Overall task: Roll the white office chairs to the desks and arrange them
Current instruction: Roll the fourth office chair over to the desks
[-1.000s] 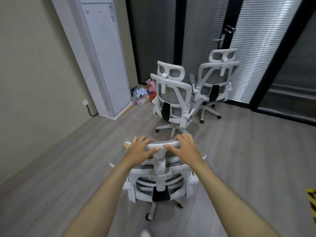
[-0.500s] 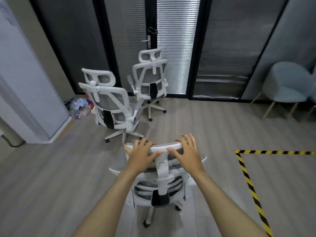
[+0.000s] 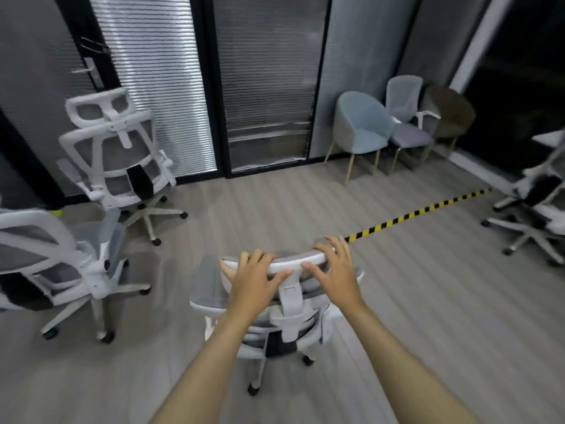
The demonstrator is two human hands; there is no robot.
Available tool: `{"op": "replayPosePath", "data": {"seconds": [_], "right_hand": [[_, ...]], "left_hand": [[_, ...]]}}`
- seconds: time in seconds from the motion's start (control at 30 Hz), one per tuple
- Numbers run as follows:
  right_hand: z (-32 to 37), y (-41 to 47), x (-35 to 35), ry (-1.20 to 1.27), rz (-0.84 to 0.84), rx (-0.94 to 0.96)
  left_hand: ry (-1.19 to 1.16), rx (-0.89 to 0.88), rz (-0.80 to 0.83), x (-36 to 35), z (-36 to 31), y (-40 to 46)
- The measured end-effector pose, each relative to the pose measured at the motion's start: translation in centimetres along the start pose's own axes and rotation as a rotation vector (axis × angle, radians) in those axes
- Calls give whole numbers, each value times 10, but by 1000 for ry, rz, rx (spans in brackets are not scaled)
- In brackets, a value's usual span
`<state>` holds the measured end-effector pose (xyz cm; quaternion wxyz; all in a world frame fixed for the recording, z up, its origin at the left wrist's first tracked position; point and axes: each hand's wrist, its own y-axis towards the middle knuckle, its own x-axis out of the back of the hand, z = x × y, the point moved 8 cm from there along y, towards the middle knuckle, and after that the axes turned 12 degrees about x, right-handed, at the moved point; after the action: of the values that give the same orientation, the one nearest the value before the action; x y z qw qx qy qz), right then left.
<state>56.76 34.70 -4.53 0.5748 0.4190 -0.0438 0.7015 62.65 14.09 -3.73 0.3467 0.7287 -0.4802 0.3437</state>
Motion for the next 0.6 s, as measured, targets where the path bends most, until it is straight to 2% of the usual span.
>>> {"op": "replayPosePath", "data": {"seconds": [0.2,0.37,0.6], "right_hand": [[-97,49,67,43,-56,-153],[-180,82,131,2,-161,-202],[-308,124,222,-85,-168,-288]], "left_hand": [[-30,-122,68,-71,-93,88],[-49,-193,102,-138,-176,154],[14,-266,110,-242,-292,242]]}}
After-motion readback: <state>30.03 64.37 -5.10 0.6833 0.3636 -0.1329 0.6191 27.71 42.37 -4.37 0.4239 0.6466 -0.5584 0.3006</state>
